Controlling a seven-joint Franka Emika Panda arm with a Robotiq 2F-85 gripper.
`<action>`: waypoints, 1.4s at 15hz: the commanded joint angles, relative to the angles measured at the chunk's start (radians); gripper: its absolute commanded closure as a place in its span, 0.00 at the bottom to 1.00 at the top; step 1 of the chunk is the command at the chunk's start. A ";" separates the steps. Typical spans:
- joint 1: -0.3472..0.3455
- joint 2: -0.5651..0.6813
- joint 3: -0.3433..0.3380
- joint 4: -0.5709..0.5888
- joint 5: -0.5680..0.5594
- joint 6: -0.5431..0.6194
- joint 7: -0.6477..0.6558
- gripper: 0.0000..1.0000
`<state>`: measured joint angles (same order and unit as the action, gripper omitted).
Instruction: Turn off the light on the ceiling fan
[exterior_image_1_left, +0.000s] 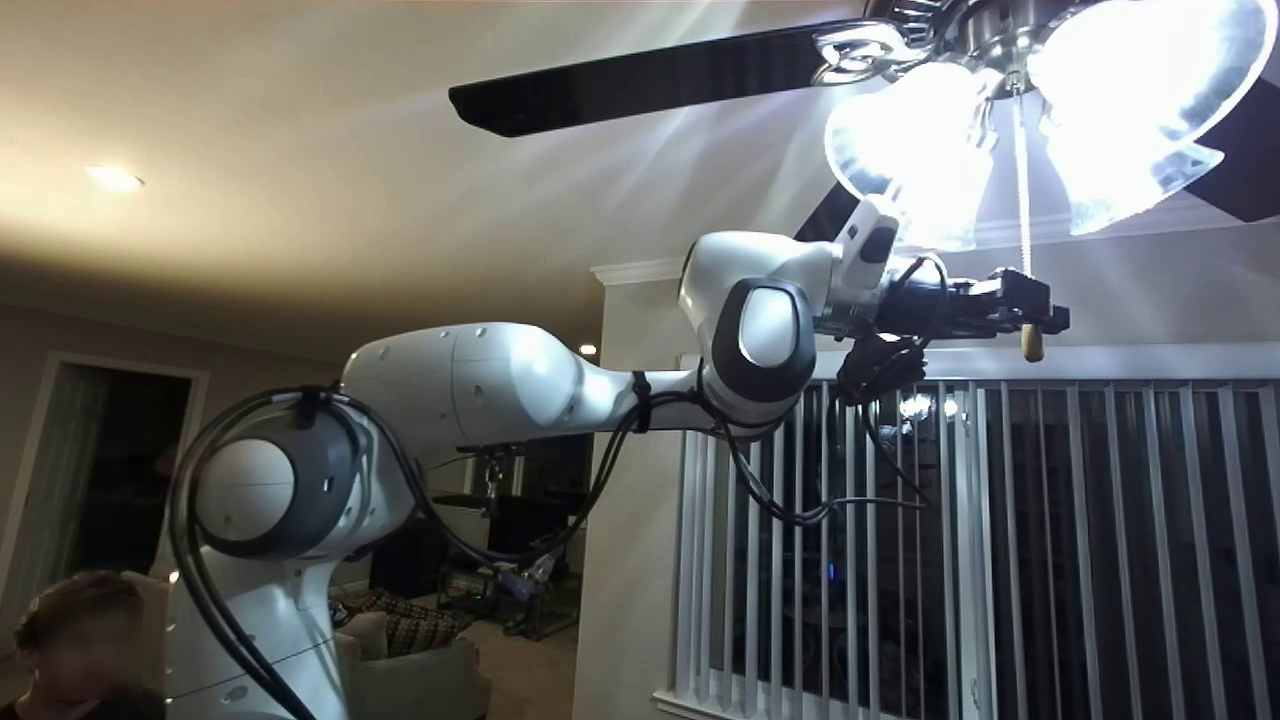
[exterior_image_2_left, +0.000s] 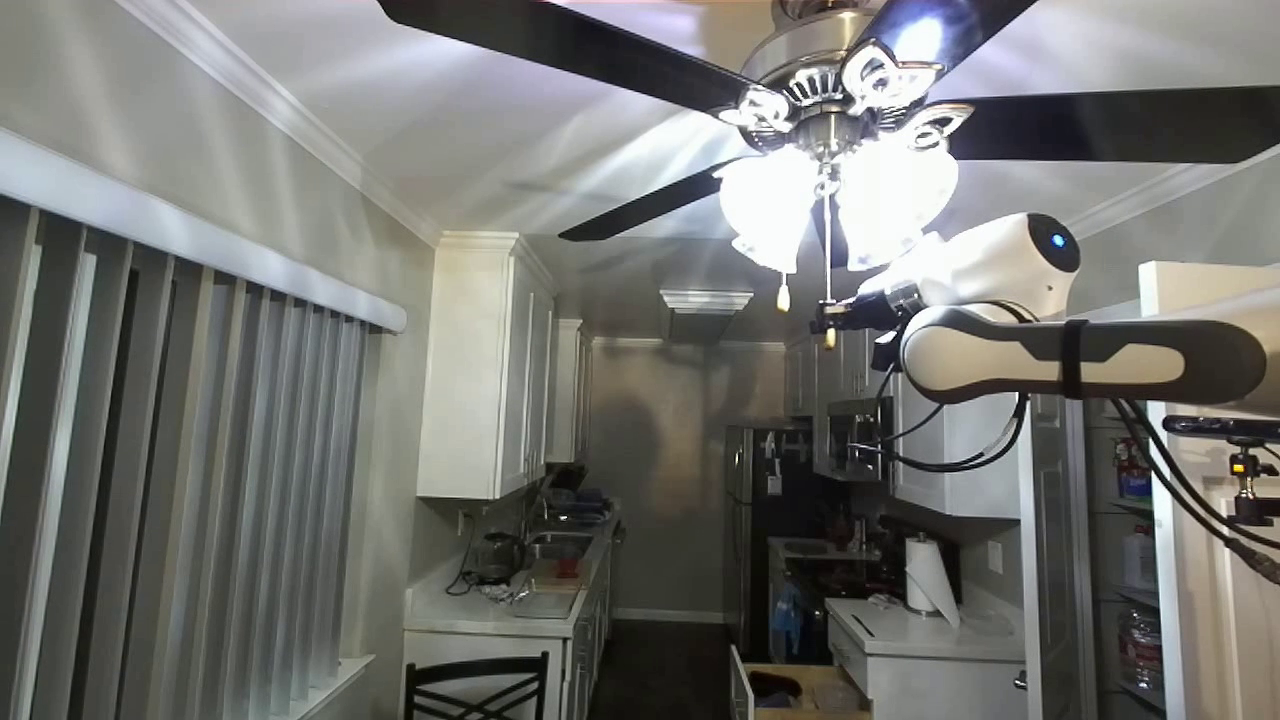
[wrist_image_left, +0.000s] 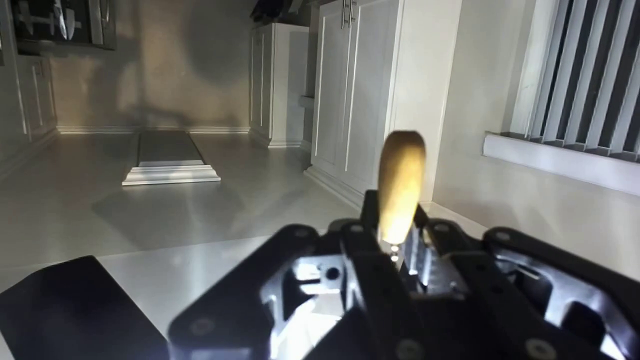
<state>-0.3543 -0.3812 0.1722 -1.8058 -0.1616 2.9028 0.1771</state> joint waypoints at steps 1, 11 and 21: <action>0.063 0.007 -0.054 0.017 -0.012 -0.024 -0.025 1.00; 0.167 0.009 -0.116 -0.036 -0.002 -0.051 -0.055 0.98; 0.177 0.007 -0.115 -0.040 -0.013 -0.059 -0.048 0.38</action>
<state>-0.1909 -0.3668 0.0662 -1.8272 -0.1638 2.8686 0.1549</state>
